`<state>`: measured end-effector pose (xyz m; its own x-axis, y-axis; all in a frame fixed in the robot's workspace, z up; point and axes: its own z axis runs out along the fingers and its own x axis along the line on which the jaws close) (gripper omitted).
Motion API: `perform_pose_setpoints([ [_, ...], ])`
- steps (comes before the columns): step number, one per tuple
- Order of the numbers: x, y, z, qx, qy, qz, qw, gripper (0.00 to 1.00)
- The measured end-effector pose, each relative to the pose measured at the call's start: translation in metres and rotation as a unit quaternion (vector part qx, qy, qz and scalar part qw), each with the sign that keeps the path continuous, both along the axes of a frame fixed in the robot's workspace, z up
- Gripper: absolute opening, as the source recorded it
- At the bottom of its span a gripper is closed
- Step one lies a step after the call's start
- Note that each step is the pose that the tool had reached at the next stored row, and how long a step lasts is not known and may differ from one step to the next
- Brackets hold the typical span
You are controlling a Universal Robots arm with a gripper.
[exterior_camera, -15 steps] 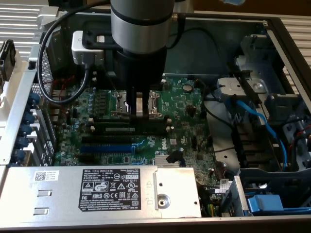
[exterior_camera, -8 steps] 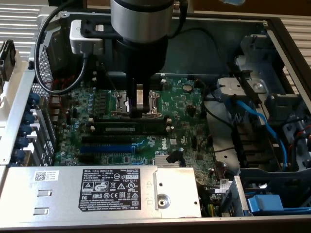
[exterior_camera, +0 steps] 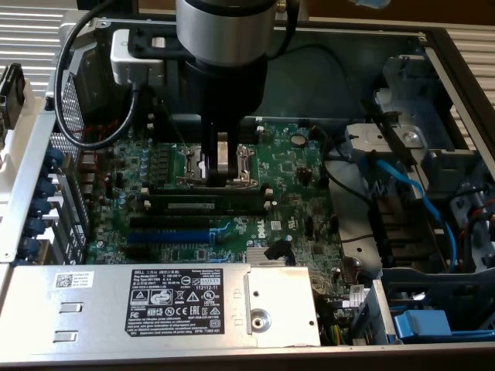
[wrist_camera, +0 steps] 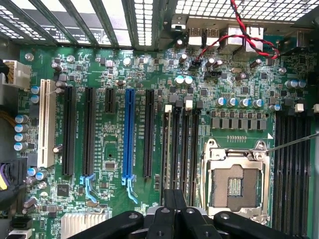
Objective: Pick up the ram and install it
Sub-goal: 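Press down the ram until it locks into place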
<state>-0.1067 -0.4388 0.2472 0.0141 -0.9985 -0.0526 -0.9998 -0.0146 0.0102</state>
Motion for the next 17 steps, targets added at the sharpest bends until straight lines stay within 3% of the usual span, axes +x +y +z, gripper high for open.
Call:
perform_pose_setpoints([
  [3, 0.0000, 0.0000, 0.0000, 0.0002, 0.0000, -0.001, 1.0000, 0.10],
  [9, 0.0000, 0.0000, 0.0001, 0.0036, 0.0000, -0.036, 0.9993, 0.10],
  [13, 0.0001, 0.0000, 0.0000, 0.0049, -0.0001, -0.063, 0.9980, 0.10],
  [17, 0.0000, 0.0000, 0.0000, 0.0050, -0.0002, -0.091, 0.9958, 0.10],
])
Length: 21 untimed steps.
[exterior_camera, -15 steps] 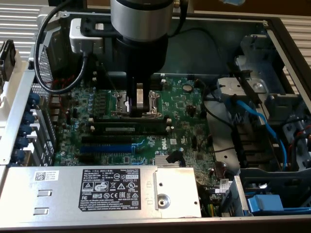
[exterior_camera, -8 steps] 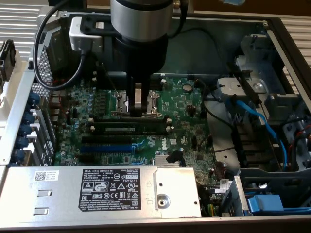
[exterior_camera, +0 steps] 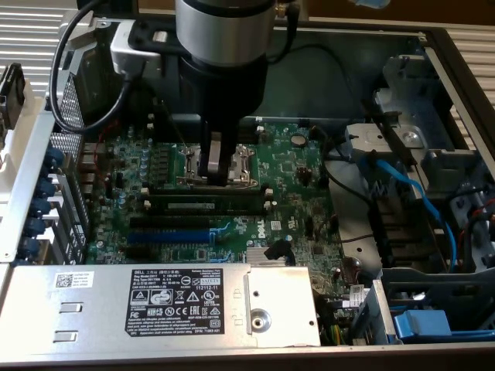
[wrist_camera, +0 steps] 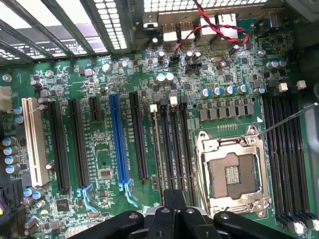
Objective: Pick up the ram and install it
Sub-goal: 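Press down the ram until it locks into place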
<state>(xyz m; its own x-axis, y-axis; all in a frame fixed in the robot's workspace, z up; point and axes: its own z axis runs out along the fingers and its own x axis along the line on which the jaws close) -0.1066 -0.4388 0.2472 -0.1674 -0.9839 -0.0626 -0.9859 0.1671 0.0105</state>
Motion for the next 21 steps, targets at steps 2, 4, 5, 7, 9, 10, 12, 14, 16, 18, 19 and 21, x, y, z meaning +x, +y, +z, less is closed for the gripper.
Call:
perform_pose_setpoints([
  [2, 0.0000, 0.0000, 0.0002, -0.0001, 0.0001, -0.015, 0.9999, 0.10],
  [4, 0.0000, 0.0000, 0.0002, -0.0001, 0.0000, -0.030, 0.9996, 0.10],
  [5, 0.0000, 0.0000, 0.0003, -0.0001, 0.0000, -0.037, 0.9993, 0.10],
  [7, 0.0000, 0.0000, 0.0004, -0.0001, 0.0000, -0.052, 0.9987, 0.10],
  [9, 0.0000, 0.0000, 0.0004, -0.0001, 0.0000, -0.067, 0.9978, 0.10],
  [10, 0.0000, 0.0000, 0.0004, -0.0001, 0.0000, -0.074, 0.9972, 0.10],
  [12, 0.0000, 0.0000, 0.0005, -0.0001, 0.0001, -0.088, 0.9961, 0.10],
  [14, 0.0000, 0.0000, 0.0005, -0.0001, 0.0001, -0.102, 0.9948, 0.10],
  [16, 0.0000, 0.0000, 0.0005, -0.0001, 0.0001, -0.123, 0.9924, 0.10],
  [18, 0.0000, 0.0000, 0.0004, -0.0001, 0.0000, -0.138, 0.9905, 0.10],
  [19, 0.0000, 0.0000, 0.0004, -0.0001, 0.0001, -0.146, 0.9894, 0.10],
  [21, 0.0000, 0.0000, 0.0004, -0.0001, 0.0001, -0.161, 0.9869, 0.10],
])
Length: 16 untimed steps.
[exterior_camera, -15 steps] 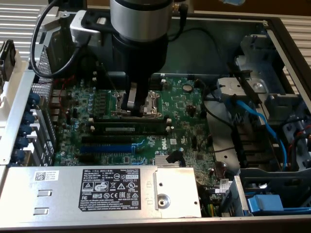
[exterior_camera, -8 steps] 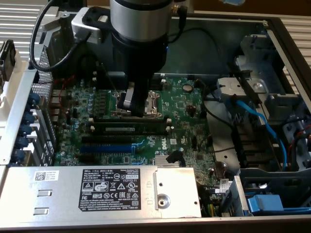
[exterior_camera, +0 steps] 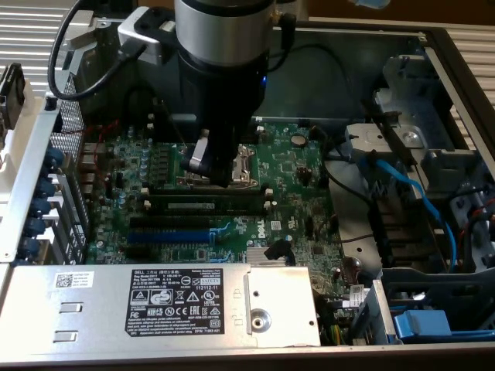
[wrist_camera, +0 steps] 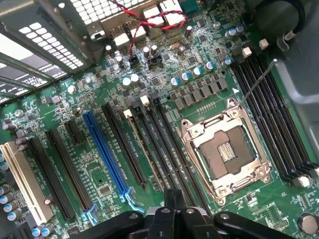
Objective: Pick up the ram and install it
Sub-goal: 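Press down the ram until it locks into place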
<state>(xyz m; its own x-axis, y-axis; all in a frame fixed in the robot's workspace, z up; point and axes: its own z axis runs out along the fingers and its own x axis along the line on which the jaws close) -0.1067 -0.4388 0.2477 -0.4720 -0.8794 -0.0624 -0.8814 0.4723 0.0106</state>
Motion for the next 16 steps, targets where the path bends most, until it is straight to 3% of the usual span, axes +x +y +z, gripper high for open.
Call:
perform_pose_setpoints([
  [7, 0.0000, 0.0000, 0.0000, 0.0000, 0.0000, -0.053, 0.9986, 0.10],
  [12, 0.0000, 0.0000, 0.0000, 0.0000, 0.0000, -0.087, 0.9962, 0.10],
  [16, 0.0000, 0.0000, 0.0000, 0.0000, 0.0000, -0.115, 0.9933, 0.10],
])
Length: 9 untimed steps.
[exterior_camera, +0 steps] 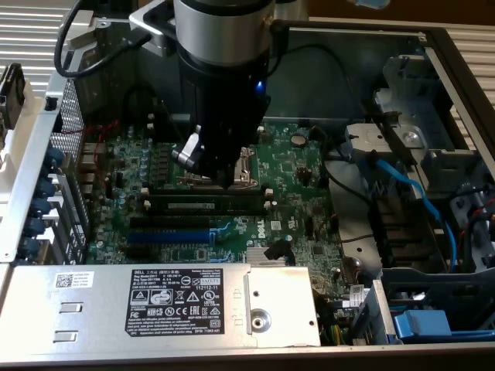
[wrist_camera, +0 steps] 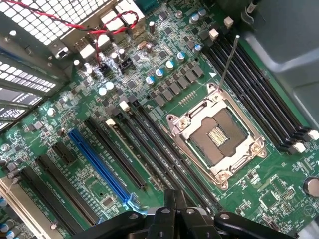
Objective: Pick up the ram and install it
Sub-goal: 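Press down the ram until it locks into place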
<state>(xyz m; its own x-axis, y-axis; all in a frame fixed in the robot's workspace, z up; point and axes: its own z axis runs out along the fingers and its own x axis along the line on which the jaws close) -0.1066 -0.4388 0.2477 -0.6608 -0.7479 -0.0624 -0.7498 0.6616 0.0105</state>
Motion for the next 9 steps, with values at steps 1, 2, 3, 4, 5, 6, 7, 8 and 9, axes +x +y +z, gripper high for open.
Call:
perform_pose_setpoints([
  [1, 0.0000, 0.0000, 0.0000, 0.0000, 0.0000, -0.007, 1.0000, 0.10],
  [2, 0.0000, 0.0000, 0.0000, 0.0000, 0.0000, -0.014, 0.9999, 0.10],
  [3, 0.0000, 0.0000, 0.0000, 0.0000, 0.0000, -0.021, 0.9998, 0.10],
  [4, 0.0000, 0.0000, 0.0000, 0.0000, 0.0000, -0.028, 0.9996, 0.10],
  [5, 0.0000, 0.0000, 0.0000, 0.0000, 0.0000, -0.035, 0.9994, 0.10],
  [6, 0.0000, 0.0000, 0.0000, 0.0000, 0.0000, -0.042, 0.9991, 0.10],
  [7, 0.0000, 0.0000, 0.0000, 0.0000, 0.0000, -0.050, 0.9988, 0.10],
  [8, 0.0000, 0.0000, 0.0000, 0.0000, 0.0000, -0.057, 0.9984, 0.10],
  [9, 0.0000, 0.0000, 0.0000, 0.0000, 0.0000, -0.065, 0.9979, 0.10],
])
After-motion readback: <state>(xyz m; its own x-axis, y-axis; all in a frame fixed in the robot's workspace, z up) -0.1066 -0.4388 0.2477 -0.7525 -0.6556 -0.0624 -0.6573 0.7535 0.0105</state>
